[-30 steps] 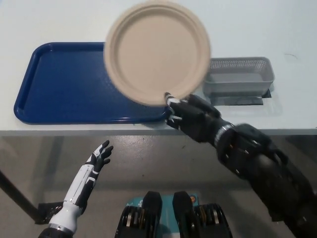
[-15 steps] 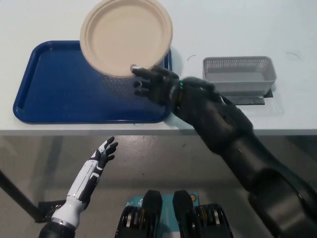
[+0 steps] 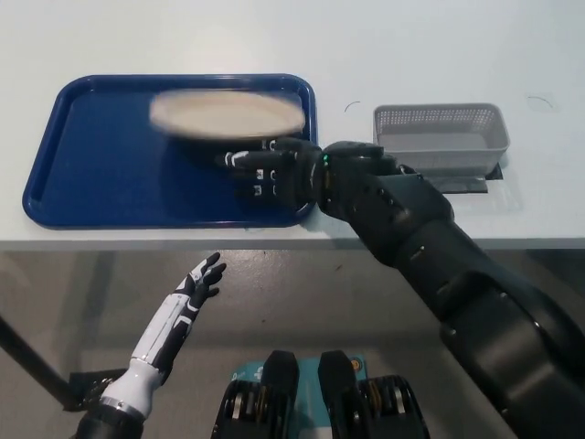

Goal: Use the right hand to pick up a plate from a leveled surface and place it into a tray on the left side

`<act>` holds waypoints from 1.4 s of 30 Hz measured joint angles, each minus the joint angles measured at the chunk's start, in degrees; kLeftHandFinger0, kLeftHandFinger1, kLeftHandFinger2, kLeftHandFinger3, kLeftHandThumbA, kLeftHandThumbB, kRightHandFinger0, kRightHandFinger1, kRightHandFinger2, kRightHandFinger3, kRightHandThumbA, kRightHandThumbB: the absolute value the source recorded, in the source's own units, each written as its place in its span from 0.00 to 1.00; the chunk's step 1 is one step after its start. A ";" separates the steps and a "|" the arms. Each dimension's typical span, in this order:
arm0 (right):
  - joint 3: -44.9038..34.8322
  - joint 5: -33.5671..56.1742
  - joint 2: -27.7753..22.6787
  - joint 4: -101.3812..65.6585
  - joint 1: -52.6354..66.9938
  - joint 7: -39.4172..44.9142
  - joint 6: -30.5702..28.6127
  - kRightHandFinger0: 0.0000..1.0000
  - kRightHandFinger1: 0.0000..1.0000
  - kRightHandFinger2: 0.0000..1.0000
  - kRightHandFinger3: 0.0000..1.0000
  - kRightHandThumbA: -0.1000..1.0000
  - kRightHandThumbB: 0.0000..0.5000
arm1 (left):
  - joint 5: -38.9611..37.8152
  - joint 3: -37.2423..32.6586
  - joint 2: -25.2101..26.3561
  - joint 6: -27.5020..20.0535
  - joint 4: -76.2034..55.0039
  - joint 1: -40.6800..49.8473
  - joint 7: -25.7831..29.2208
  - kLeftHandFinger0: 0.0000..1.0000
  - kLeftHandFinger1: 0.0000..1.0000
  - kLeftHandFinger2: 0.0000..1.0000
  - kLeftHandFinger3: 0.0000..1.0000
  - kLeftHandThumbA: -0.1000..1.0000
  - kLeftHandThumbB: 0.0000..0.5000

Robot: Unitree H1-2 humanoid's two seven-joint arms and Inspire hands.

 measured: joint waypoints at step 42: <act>2.76 2.60 -28.97 -69.96 49.25 11.12 -0.86 1.00 1.00 1.00 1.00 1.00 0.65 | 0.00 -1.96 -0.09 1.99 4.28 -0.13 -1.20 1.00 1.00 1.00 1.00 1.00 1.00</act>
